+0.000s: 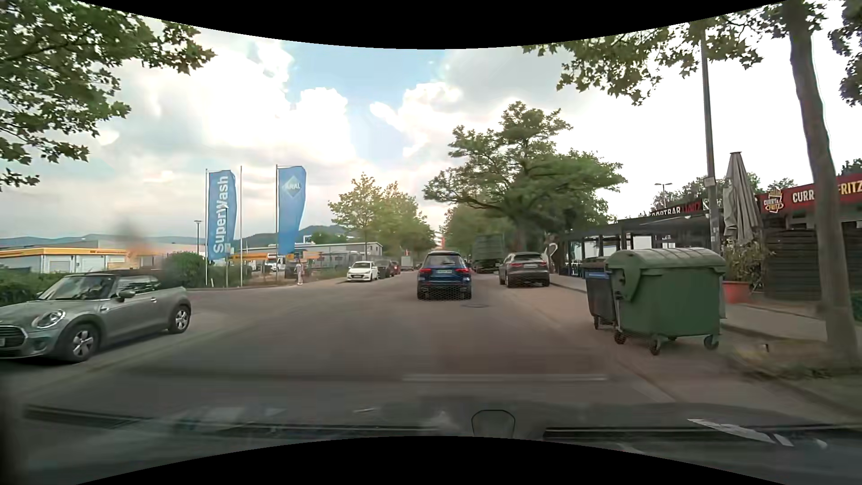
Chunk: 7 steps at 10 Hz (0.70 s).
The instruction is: Follow the waypoints while adhering to traffic rules and regulations
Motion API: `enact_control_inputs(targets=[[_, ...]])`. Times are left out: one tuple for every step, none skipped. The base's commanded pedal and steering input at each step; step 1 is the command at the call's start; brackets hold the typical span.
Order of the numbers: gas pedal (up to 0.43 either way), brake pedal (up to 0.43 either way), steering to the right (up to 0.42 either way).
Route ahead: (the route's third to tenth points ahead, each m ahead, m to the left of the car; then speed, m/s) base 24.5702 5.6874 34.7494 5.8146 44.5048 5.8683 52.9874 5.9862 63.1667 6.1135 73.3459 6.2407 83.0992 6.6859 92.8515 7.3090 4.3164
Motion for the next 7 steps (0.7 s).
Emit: enact_control_inputs(targets=[[0.150, 0.000, 0.004], [0.138, 0.000, 0.004], [0.130, 0.000, 0.004], [0.118, 0.000, 0.004], [0.118, 0.000, 0.004], [0.118, 0.000, 0.003], [0.110, 0.000, 0.003]])
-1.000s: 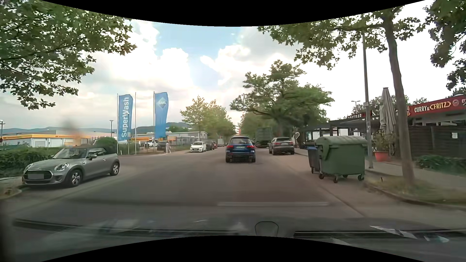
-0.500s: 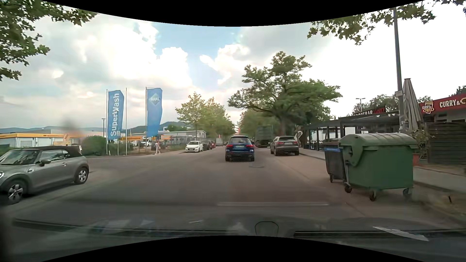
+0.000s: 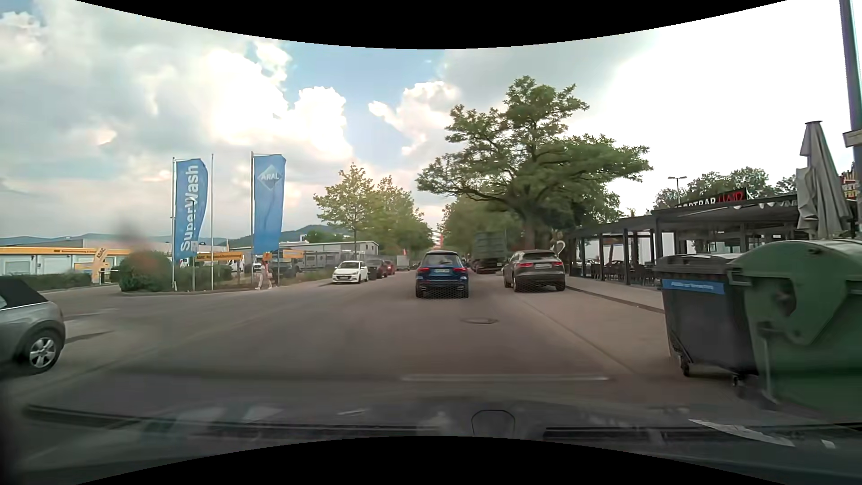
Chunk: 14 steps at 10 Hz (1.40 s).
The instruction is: Follow the waypoints while adhering to traffic rules and regulations
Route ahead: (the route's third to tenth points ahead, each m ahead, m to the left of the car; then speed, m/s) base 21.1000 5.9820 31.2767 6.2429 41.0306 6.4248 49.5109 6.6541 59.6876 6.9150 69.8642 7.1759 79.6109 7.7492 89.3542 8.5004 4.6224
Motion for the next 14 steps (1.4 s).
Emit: enact_control_inputs(targets=[[0.110, 0.000, -0.001], [0.098, 0.000, -0.009], [0.079, 0.000, -0.016], [0.079, 0.000, -0.016], [0.079, 0.000, -0.015], [0.067, 0.000, -0.015], [0.067, 0.000, -0.015], [0.067, 0.000, -0.014], [0.067, 0.000, -0.014], [0.067, 0.000, -0.014], [0.059, 0.000, -0.014], [0.059, 0.000, -0.012], [0.059, 0.000, -0.010], [0.067, 0.000, -0.008]])
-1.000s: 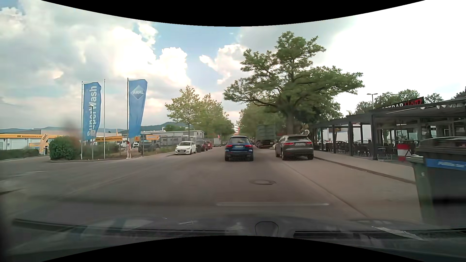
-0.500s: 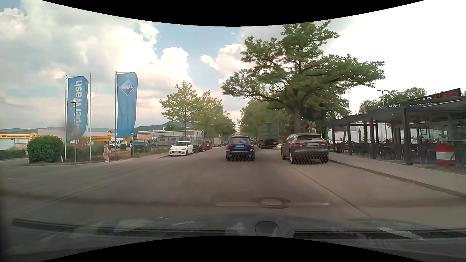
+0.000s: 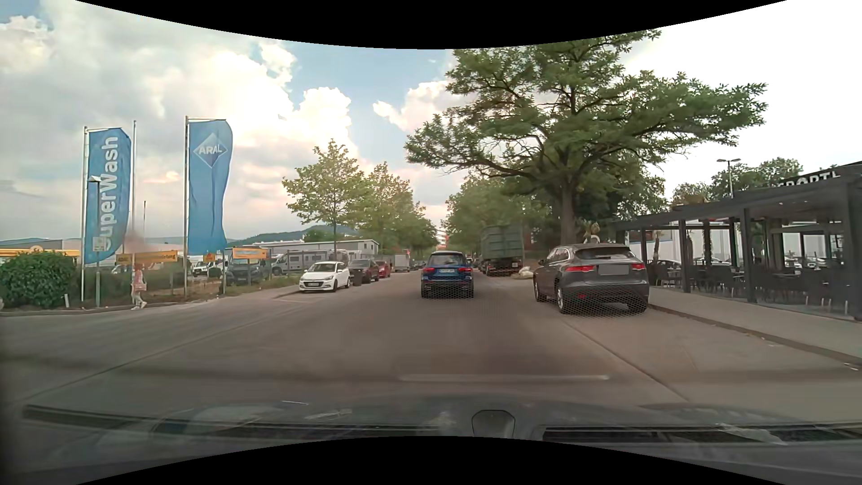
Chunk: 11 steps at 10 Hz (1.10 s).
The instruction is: Follow the waypoints while adhering to traffic rules and regulations
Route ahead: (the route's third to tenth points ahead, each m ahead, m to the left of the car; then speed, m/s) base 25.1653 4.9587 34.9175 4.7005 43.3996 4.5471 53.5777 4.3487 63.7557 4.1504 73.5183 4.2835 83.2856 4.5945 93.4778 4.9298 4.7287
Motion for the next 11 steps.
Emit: enact_control_inputs(targets=[[0.067, 0.000, -0.004], [0.067, 0.000, -0.003], [0.067, 0.000, -0.003], [0.059, 0.000, -0.003], [0.047, 0.000, -0.003], [0.047, 0.000, 0.000], [0.039, 0.000, 0.001], [0.020, 0.000, 0.000], [0.000, 0.000, 0.000], [0.000, 0.000, 0.000], [0.000, 0.000, 0.000]])
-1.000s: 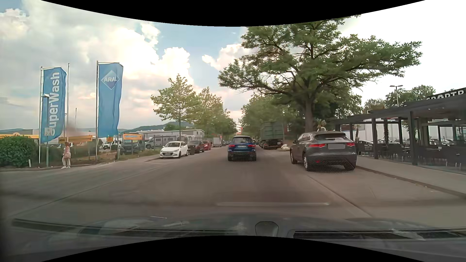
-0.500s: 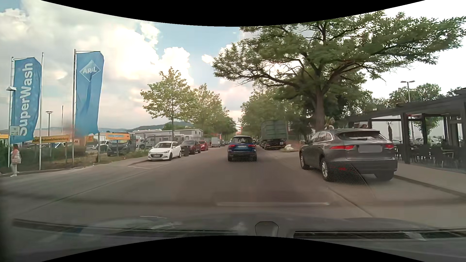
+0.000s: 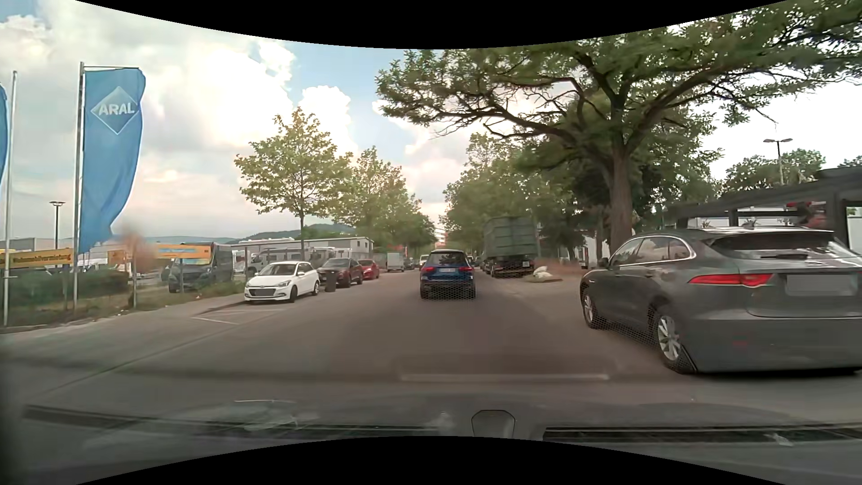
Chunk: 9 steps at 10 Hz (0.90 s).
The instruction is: Follow the waypoints while adhering to traffic rules and regulations
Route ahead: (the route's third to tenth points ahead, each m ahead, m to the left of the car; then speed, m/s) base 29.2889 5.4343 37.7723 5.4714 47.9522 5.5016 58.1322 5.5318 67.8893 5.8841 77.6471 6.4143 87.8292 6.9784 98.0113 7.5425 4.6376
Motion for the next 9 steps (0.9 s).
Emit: enact_control_inputs(targets=[[0.000, 0.000, 0.001], [0.000, 0.000, 0.001], [0.000, 0.000, 0.001], [0.000, 0.000, 0.001], [0.000, 0.000, 0.001], [0.000, 0.000, 0.001], [0.000, 0.000, 0.001], [0.000, 0.000, 0.001], [0.000, 0.000, 0.001]])
